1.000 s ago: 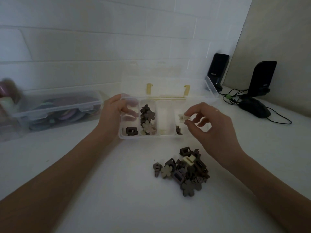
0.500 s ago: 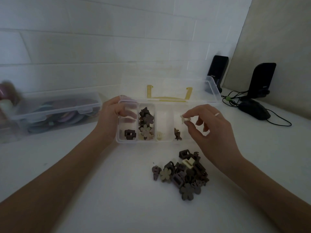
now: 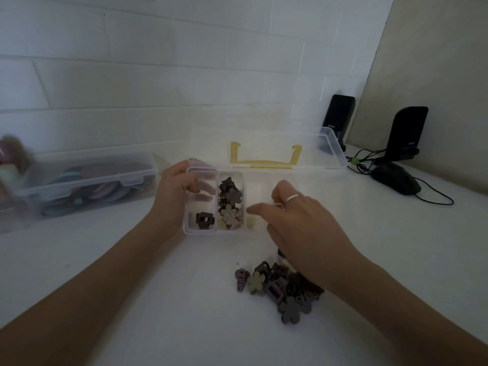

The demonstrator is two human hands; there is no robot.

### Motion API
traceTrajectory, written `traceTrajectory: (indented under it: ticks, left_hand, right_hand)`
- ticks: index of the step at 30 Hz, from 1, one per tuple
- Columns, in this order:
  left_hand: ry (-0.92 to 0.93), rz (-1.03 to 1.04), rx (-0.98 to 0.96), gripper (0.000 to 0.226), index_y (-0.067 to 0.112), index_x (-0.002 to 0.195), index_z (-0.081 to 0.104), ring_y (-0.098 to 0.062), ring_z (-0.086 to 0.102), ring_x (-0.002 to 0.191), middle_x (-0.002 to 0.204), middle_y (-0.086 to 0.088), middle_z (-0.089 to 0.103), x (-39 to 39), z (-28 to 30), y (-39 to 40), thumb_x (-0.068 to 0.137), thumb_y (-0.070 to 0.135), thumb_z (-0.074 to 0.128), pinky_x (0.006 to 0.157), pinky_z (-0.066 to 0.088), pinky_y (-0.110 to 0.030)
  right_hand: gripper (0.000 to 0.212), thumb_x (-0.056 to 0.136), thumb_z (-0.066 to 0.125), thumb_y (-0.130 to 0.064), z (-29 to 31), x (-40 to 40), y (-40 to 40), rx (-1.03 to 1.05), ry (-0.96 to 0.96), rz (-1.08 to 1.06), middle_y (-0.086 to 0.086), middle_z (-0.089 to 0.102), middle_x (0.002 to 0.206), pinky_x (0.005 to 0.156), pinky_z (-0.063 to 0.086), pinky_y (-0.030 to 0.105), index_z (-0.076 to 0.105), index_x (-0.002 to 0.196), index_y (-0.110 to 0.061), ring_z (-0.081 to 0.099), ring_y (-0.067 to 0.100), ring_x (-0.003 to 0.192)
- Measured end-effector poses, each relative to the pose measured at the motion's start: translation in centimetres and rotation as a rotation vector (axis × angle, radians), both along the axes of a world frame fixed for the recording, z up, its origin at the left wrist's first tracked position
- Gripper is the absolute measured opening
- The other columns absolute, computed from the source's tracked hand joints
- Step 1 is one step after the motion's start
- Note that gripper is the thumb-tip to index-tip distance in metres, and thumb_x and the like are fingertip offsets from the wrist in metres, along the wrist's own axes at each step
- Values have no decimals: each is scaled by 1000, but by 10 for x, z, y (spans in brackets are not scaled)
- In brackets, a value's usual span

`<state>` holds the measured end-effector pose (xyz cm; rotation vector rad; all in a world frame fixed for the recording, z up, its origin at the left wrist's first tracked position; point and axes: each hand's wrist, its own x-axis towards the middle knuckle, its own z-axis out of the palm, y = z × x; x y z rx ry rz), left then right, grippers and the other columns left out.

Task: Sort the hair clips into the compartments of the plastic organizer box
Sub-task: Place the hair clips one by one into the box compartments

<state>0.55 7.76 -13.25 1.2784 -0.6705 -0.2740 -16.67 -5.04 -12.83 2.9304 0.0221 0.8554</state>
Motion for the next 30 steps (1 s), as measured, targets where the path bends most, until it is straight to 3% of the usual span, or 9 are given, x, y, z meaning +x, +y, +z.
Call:
traceTrajectory:
  ticks: [3, 6, 9, 13, 16, 22, 25, 27, 30]
  left_hand:
    - [-2, 6, -5, 33, 9, 70, 60, -17, 60, 56, 66, 1, 66, 0, 0, -1, 45, 4, 39, 67, 48, -39]
    - [-4, -1, -4, 31, 10, 69, 59, -16, 60, 56, 65, 3, 66, 0, -1, -1, 46, 4, 39, 68, 48, -39]
    - [-12, -9, 6, 30, 10, 70, 59, -17, 61, 58, 66, 4, 66, 0, -2, -1, 48, 4, 39, 69, 48, -39]
    - [-8, -1, 5, 31, 10, 69, 59, -16, 61, 57, 65, 4, 66, -1, -1, -1, 46, 4, 39, 69, 48, -39]
    - [7, 13, -10, 32, 15, 62, 64, -16, 61, 55, 64, 4, 66, -3, 0, -1, 45, 4, 39, 68, 47, -39]
    - [17, 13, 11, 33, 23, 54, 68, -14, 61, 53, 61, 4, 66, -4, 2, -1, 46, 5, 42, 66, 47, -37]
    - [13, 21, 9, 34, 23, 54, 69, -15, 61, 53, 63, 2, 65, -5, 3, -1, 46, 5, 42, 66, 47, -37]
    - [10, 21, 8, 34, 23, 54, 69, -16, 61, 54, 64, 2, 65, -5, 2, -1, 47, 5, 41, 66, 47, -37]
    - [2, 21, 11, 34, 23, 54, 68, -16, 61, 54, 64, 2, 65, -4, 2, -1, 47, 5, 41, 67, 47, -38]
  right_hand:
    - [34, 90, 51, -10, 8, -7, -9, 324, -116, 29, -13, 48, 94, 51, 40, 11, 53, 119, -27, 50, 4, 62]
    - [21, 88, 58, -20, 9, -10, -15, 490, -271, 45, -20, 52, 85, 64, 41, 11, 48, 98, -34, 51, 1, 74]
    - [13, 83, 64, -22, 8, -5, -7, 354, -314, 104, -20, 59, 87, 70, 42, 17, 54, 87, -29, 50, 1, 79]
    - [11, 83, 61, -20, -10, 8, -8, 77, -242, 45, 0, 62, 111, 75, 43, 38, 69, 91, -21, 50, 16, 94]
    - [20, 81, 52, -12, -4, 2, -8, 143, -249, 68, 3, 59, 108, 75, 43, 40, 69, 89, -19, 49, 18, 90]
    - [29, 79, 45, -30, -5, -2, -5, -52, -46, 23, -5, 61, 121, 91, 30, 37, 70, 67, -21, 44, 18, 109]
    - [32, 82, 44, -34, -7, -1, -9, -101, -19, -53, -7, 53, 136, 107, 22, 50, 74, 81, -23, 42, 20, 123]
    - [35, 83, 43, -35, -7, -2, -9, -140, -19, -89, -6, 46, 142, 109, 15, 61, 72, 99, -22, 38, 22, 131]
    - [38, 82, 43, -35, -7, -2, -7, -139, -14, -97, -6, 43, 144, 108, 11, 65, 69, 107, -21, 33, 22, 136]
